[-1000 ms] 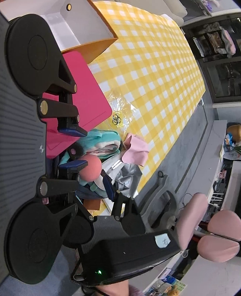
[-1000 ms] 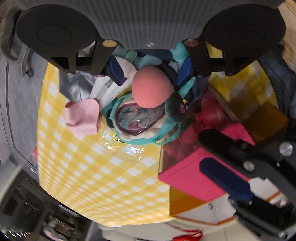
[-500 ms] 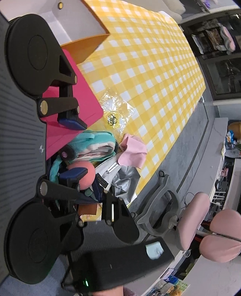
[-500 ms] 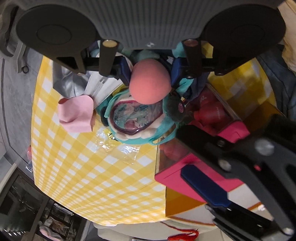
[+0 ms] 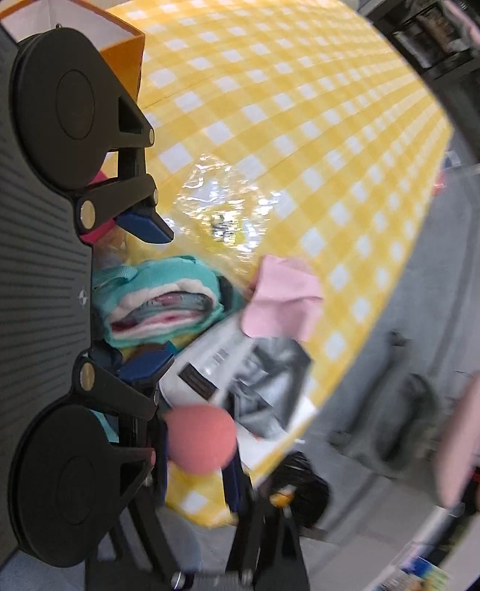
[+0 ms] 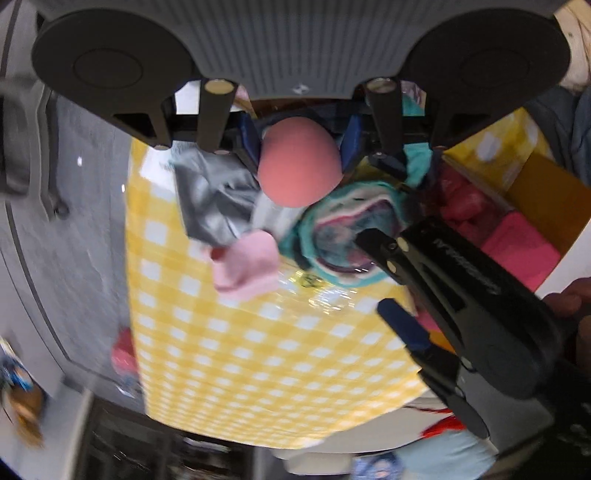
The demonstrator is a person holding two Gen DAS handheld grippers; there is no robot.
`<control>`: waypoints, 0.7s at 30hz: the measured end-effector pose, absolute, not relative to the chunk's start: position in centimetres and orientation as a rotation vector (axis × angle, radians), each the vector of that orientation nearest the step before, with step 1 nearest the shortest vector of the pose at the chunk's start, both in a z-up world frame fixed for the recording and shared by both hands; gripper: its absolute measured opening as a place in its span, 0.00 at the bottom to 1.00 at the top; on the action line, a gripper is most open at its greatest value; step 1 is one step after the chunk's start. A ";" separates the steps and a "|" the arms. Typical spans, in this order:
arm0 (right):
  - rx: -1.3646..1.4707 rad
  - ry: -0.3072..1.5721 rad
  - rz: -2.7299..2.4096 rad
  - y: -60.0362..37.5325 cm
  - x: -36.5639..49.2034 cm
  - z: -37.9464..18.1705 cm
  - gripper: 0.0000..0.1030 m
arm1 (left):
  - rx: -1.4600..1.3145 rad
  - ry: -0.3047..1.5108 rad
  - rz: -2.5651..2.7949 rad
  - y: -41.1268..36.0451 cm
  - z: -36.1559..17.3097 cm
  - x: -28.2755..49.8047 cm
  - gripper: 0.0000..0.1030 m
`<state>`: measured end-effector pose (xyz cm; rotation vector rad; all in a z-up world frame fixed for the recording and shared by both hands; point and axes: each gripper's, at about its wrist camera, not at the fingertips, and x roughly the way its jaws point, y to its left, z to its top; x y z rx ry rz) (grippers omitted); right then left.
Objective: Organize soft objects
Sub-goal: 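Grasp the pink foam ball with the right tool while the left tool grasps the teal plush doll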
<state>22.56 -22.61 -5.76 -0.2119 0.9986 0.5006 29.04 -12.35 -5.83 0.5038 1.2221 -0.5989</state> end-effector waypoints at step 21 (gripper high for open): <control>-0.086 0.999 0.399 -23.6 21.7 -7.6 0.45 | 0.521 1.303 -0.515 -14.8 -8.9 28.6 0.26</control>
